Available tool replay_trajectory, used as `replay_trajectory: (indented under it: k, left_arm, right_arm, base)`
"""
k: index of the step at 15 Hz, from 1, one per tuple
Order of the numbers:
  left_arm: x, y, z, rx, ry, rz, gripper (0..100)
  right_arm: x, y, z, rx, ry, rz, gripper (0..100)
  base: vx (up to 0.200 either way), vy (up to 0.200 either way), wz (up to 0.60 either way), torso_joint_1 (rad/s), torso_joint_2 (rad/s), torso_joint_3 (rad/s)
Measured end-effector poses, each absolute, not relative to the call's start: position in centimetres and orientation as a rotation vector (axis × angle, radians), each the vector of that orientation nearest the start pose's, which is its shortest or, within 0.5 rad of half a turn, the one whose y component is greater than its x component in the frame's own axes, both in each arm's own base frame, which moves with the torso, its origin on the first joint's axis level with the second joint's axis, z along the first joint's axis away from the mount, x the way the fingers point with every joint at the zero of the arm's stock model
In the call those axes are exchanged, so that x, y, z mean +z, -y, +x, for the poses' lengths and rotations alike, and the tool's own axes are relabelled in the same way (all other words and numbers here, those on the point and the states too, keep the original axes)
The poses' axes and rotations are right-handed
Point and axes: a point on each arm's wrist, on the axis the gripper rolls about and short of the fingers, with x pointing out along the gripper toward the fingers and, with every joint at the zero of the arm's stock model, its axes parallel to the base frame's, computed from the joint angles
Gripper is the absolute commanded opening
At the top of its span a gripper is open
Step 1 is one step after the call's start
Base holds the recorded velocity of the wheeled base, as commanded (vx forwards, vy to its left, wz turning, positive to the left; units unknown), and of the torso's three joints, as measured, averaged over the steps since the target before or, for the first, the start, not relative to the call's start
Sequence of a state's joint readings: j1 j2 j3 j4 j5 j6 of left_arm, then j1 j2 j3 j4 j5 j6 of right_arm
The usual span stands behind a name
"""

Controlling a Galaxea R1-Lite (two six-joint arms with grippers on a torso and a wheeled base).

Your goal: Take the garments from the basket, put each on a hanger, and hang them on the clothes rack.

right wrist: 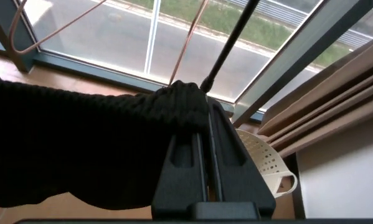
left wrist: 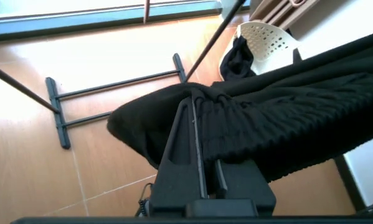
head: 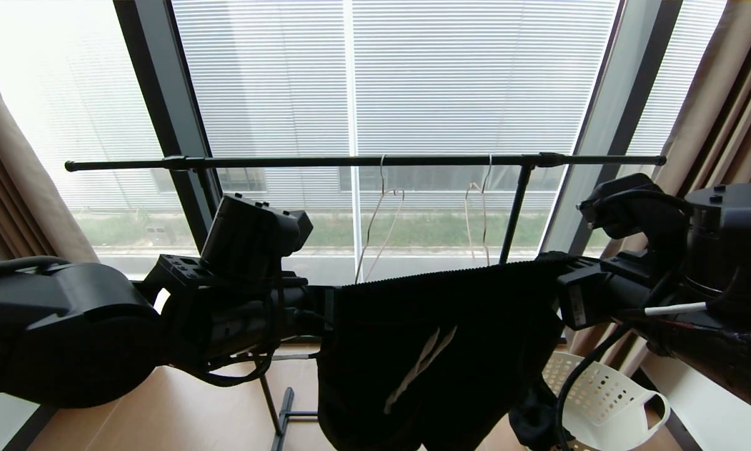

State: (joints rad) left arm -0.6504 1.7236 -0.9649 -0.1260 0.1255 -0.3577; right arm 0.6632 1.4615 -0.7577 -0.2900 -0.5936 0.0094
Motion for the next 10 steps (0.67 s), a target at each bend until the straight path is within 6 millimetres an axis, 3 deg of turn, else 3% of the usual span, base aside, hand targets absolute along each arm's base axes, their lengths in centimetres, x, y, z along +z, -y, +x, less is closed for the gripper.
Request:
replay_trajectory:
  k: [5, 10]
  left_arm:
    - [19.1, 18.3, 25.9, -0.419, -0.582, -0.045, 0]
    - [23.1, 19.9, 27.9, -0.443, -0.53, -0.046, 0]
  right_arm:
    - [19.9, -12.9, 18.1, 0.177, -0.352, -0.291, 0]
    - [18.3, -11.7, 14.0, 0.46, -0.365, -0.383, 0]
  base:
    - [0.0, 0.0, 0.0, 0.0, 0.0, 0.0]
    - [0.0, 0.0, 0.0, 0.0, 0.0, 0.0]
